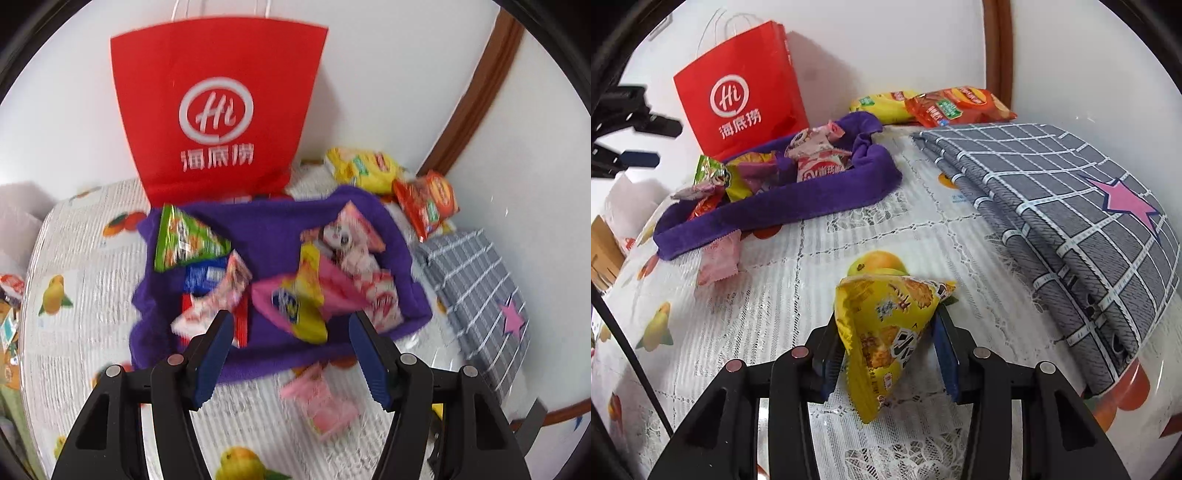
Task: Organize snacks
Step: 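Grasp the pink peach packet with the left tool while the right tool holds the yellow packet, then release the yellow packet onto the towel with the right tool while the left tool carries the pink packet, then lower the pink peach packet onto the towel and open the left tool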
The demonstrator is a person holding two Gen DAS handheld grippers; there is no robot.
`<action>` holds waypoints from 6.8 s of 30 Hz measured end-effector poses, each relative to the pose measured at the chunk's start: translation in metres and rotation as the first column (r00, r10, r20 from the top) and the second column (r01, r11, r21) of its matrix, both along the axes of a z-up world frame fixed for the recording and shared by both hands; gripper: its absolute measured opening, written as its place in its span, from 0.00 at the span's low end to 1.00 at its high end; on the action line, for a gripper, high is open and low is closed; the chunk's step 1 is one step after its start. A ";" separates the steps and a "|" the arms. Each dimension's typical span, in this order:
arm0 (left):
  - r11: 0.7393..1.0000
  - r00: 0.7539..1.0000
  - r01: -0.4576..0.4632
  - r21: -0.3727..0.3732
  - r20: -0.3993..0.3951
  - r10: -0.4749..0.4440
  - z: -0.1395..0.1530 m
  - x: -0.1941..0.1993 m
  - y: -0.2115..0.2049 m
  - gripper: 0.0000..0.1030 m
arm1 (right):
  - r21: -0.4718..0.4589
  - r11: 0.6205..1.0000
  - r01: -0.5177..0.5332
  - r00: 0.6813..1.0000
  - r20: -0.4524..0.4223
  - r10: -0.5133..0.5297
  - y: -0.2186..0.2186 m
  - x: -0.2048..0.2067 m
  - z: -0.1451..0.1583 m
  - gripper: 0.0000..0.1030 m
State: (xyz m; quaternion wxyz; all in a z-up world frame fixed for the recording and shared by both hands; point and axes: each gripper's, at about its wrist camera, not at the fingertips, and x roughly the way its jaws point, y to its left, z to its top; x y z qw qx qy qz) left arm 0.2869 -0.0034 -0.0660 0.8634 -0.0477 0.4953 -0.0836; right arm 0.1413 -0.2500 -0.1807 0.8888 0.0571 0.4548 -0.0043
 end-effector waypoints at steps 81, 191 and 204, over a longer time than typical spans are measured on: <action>0.994 0.995 -0.022 -0.108 0.100 0.032 0.014 -0.091 0.070 0.50 | 0.025 0.982 -0.190 0.956 0.234 0.179 0.064 0.064 0.151 0.43; 0.988 0.977 -0.151 0.015 -0.150 0.152 -0.055 0.078 0.053 0.53 | 0.107 0.928 -0.358 0.921 -0.124 0.370 0.094 0.252 0.094 0.58; 0.988 0.971 -0.151 0.012 -0.185 0.151 -0.058 0.079 0.056 0.53 | 0.100 0.925 -0.367 0.917 -0.125 0.378 0.097 0.251 0.093 0.58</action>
